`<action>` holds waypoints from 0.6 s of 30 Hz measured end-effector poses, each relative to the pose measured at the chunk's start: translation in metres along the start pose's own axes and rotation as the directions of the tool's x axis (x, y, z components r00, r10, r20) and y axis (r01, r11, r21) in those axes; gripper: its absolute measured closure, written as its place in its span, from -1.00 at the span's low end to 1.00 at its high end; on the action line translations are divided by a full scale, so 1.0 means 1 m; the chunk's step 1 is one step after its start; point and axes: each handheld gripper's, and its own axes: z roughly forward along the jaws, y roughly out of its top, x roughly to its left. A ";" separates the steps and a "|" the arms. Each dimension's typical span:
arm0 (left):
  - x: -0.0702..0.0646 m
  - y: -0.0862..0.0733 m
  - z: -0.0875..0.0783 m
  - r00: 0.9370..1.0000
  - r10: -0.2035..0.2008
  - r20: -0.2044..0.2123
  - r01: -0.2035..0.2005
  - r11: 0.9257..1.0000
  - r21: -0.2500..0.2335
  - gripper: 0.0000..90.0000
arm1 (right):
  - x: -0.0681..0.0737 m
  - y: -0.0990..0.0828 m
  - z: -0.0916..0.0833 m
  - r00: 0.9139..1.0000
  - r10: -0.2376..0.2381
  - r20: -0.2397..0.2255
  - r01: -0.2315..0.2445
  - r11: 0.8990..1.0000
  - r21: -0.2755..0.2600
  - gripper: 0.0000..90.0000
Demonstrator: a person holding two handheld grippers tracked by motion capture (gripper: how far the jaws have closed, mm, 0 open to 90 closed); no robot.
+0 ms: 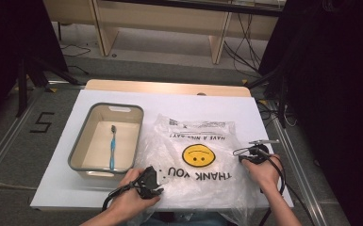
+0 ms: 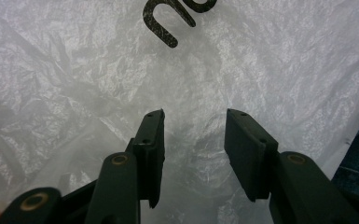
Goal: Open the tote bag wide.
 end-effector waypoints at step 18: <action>0.005 0.006 -0.015 0.997 -0.044 -0.070 0.038 0.995 -0.094 -0.03 | -0.032 0.001 -0.010 0.965 0.258 0.053 -0.250 0.961 -0.121 1.00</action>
